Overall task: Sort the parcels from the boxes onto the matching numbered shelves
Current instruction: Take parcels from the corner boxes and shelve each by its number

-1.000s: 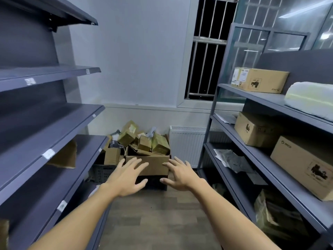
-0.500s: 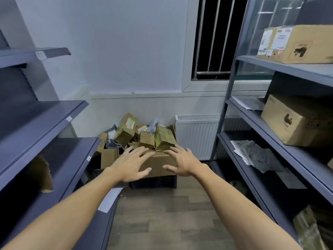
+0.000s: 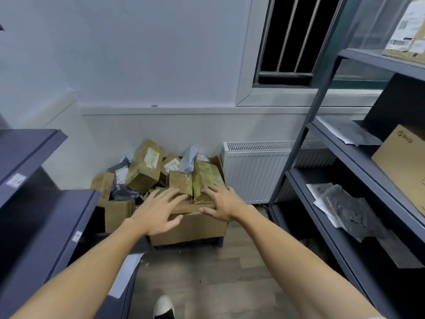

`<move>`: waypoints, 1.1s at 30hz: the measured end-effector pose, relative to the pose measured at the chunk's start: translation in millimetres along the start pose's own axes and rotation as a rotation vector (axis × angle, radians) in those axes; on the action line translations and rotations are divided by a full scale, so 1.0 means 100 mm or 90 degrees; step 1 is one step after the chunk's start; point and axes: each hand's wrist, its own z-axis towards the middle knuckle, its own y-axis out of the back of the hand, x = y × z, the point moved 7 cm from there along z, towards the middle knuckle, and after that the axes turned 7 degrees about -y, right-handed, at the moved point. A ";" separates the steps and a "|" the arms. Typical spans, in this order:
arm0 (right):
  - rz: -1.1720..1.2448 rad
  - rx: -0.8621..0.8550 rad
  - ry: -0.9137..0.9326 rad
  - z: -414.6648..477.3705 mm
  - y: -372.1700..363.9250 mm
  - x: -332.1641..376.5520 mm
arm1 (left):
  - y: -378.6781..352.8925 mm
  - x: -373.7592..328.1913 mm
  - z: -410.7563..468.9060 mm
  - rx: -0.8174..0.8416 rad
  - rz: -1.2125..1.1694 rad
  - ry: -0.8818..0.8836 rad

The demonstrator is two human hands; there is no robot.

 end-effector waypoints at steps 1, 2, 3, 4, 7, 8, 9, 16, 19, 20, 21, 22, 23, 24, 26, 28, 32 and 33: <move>0.007 0.002 -0.010 0.19 -0.01 -0.01 | -0.07 0.19 0.10 0.004 -0.006 0.004; 0.012 0.002 -0.022 0.37 -0.01 -0.03 | -0.14 0.37 0.20 0.004 -0.010 0.007; 0.017 0.001 -0.035 0.55 -0.01 -0.05 | -0.19 0.54 0.29 0.007 -0.014 0.008; 0.027 0.004 -0.052 0.74 -0.01 -0.07 | -0.24 0.72 0.40 0.011 -0.020 0.005; 0.041 0.019 -0.089 1.05 -0.05 -0.14 | -0.35 1.06 0.62 0.007 -0.025 -0.014; 0.042 0.026 -0.106 1.17 -0.07 -0.17 | -0.39 1.18 0.71 0.007 -0.026 -0.023; 0.045 0.034 -0.120 1.26 -0.09 -0.20 | -0.44 1.29 0.79 0.012 -0.031 -0.030; 0.081 0.098 -0.180 1.83 -0.37 -0.49 | -0.82 1.76 1.24 0.072 -0.044 -0.044; 0.097 0.119 -0.194 2.10 -0.52 -0.62 | -0.98 1.86 1.40 0.099 -0.050 -0.039; 0.110 0.120 -0.196 2.19 -0.56 -0.67 | -1.03 1.89 1.47 0.104 -0.057 -0.034; 0.122 0.122 -0.198 2.29 -0.61 -0.72 | -1.08 1.92 1.53 0.109 -0.062 -0.025; 0.130 0.123 -0.200 2.39 -0.66 -0.76 | -1.14 1.94 1.59 0.112 -0.066 -0.014; 0.139 0.125 -0.201 2.49 -0.71 -0.82 | -1.19 1.96 1.67 0.114 -0.071 -0.001; 0.149 0.128 -0.203 2.59 -0.77 -0.88 | -1.25 1.98 1.74 0.116 -0.076 0.010; 0.172 0.134 -0.204 2.78 -0.89 -1.01 | -1.36 2.01 1.88 0.123 -0.086 0.032; 0.186 0.146 -0.209 2.96 -1.02 -1.14 | -1.48 2.04 2.01 0.129 -0.091 0.052; 0.194 0.177 -0.232 3.24 -1.28 -1.38 | -1.75 2.10 2.21 0.140 -0.093 0.098; 0.194 0.185 -0.239 3.29 -1.34 -1.42 | -1.82 2.11 2.24 0.145 -0.096 0.108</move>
